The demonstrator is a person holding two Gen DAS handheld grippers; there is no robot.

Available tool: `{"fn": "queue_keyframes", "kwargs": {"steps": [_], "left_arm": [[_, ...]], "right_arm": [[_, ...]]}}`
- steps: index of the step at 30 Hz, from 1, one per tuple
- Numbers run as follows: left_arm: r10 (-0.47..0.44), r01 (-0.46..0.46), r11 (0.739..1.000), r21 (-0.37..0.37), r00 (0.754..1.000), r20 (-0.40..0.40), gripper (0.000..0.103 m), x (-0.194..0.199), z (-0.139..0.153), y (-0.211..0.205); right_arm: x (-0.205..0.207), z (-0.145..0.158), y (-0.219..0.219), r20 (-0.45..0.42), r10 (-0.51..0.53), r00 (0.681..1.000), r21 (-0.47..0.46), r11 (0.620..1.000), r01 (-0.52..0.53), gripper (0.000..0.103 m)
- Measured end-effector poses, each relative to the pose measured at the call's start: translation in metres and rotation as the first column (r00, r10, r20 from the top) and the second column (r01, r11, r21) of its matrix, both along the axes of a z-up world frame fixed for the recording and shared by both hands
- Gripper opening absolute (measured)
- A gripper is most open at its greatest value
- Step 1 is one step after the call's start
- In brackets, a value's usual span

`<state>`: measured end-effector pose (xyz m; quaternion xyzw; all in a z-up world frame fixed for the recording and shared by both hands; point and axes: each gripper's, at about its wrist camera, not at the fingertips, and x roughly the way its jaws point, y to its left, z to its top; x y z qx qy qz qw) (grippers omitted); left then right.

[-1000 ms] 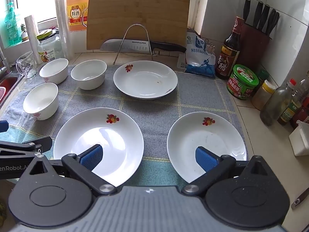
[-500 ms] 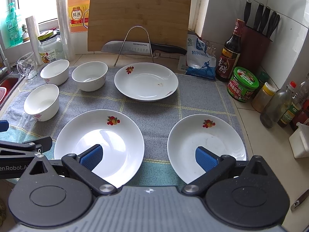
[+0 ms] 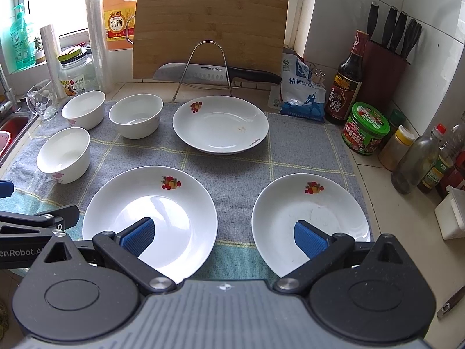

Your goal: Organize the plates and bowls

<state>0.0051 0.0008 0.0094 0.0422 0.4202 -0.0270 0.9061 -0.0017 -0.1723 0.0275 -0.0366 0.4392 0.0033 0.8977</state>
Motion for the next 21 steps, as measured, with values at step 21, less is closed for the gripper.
{"fn": "queue_keyframes", "kwargs": {"steps": [21], "left_arm": [[0.000, 0.000, 1.000, 0.002, 1.000, 0.004, 0.102, 0.0004, 0.0006, 0.0009]], "right_arm": [[-0.0028, -0.0011, -0.0001, 0.012, 0.006, 1.000, -0.002, 1.000, -0.006, 0.103]]}}
